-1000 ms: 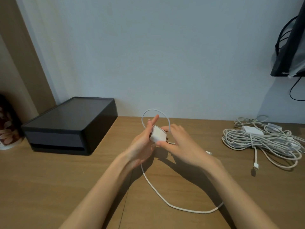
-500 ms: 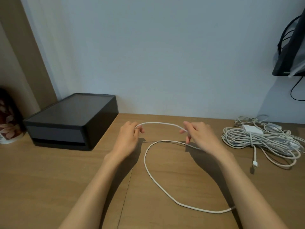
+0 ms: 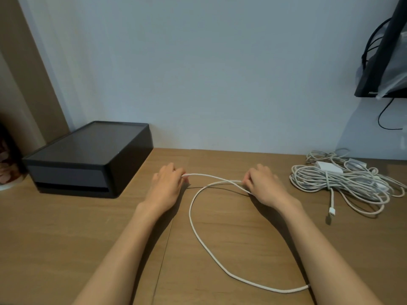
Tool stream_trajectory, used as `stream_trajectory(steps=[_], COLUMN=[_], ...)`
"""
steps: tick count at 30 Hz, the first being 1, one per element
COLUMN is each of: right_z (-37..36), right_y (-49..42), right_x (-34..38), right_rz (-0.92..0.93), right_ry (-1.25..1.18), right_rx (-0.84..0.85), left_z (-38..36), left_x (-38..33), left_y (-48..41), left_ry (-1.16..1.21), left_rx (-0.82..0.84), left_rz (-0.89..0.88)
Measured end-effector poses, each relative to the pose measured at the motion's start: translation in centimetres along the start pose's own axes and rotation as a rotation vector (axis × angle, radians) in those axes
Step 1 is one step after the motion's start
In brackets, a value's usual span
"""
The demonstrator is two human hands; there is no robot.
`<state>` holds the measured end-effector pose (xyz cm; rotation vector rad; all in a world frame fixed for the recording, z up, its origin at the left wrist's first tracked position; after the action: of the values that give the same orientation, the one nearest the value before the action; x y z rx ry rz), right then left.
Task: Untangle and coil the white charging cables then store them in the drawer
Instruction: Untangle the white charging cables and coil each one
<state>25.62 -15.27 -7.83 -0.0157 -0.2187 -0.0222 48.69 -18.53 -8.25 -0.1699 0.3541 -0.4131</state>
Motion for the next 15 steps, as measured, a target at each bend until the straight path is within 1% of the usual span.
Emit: stream_trajectory(steps=[1,2,5,7,11,13,15], right_z=[0.5,1.1,3.1,4.1,5.0,5.5,5.8], right_y=[0.0,0.0,0.4,0.5,0.7,1.0,1.1], right_x=[0.0,0.0,-0.7,-1.2,-1.2,-0.8,-0.1], right_rz=[0.006,0.019,0.056,0.072,0.166,0.213,0.263], right_ry=[-0.008,-0.084,-0.524,-0.729,-1.043,-1.186,-1.293], right_rx=[-0.081,-0.175,-0.45,-0.557,-0.575,-0.539,-0.464], left_z=[0.0,0.0,-0.3,-0.7,-1.2,-1.3,-1.2], left_x=[-0.1,-0.3,-0.5,-0.5,-0.4,-0.5,-0.6], left_y=[0.0,0.1,0.0,0.0,0.0,0.0,0.1], left_ry=[-0.014,-0.025,-0.041,-0.049,-0.115,-0.138,-0.099], left_rx=[0.006,0.021,0.077,0.132,0.249,0.263,0.244], left_rz=[-0.022,-0.045,-0.09,-0.093,-0.056,-0.042,-0.034])
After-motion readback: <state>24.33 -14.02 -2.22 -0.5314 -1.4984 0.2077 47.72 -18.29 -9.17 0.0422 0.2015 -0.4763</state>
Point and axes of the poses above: each hand's wrist, its own y-axis away from the middle knuckle, its own z-axis out of the back of the hand, x = y × z, the point moved 6 cm from there along -y, towards the middle knuckle, and after that the axes turned 8 degrees about x, right-handed, at the moved point
